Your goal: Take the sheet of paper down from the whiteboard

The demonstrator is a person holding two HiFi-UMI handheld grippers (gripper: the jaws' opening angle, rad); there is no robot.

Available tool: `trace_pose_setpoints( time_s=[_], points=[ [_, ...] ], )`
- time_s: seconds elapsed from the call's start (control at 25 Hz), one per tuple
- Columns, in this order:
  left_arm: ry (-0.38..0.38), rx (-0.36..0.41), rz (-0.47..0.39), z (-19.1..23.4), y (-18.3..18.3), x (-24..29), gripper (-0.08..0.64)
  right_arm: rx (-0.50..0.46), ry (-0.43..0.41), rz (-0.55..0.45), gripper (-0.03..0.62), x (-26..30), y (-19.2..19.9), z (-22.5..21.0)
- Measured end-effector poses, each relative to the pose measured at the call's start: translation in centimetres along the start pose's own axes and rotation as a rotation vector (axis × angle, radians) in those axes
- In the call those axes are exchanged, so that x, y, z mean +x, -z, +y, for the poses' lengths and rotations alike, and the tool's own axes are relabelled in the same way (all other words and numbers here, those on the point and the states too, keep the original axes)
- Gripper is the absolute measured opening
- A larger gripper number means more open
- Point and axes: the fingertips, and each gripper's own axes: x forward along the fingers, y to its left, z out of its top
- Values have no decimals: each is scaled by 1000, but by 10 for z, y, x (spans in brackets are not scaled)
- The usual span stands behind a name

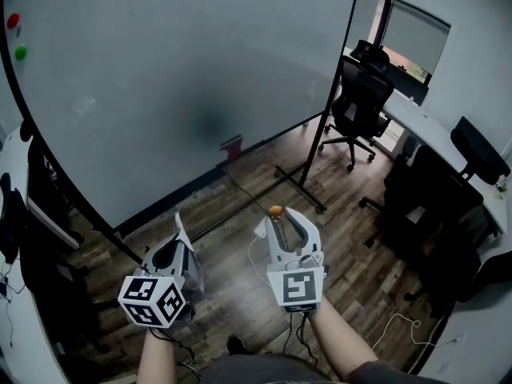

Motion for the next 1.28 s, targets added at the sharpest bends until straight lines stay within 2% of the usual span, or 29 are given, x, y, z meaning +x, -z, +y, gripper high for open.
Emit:
trace_pose_setpoints(
  time_s=[0.36, 0.6, 0.92, 1.28],
  points=[
    [-44, 32, -17, -78, 2, -34, 12, 33, -64, -67, 118, -69, -15, -21],
    [-98, 66, -31, -113, 3, -54, 12, 43, -123, -119, 118, -107, -18, -28],
    [-124, 40, -18, -140, 19, -73, 12, 56, -170, -97, 118, -135, -8, -25],
    [-132, 25, -50, -158, 19, -90, 12, 71, -193, -119, 118, -156, -9, -25]
  ],
)
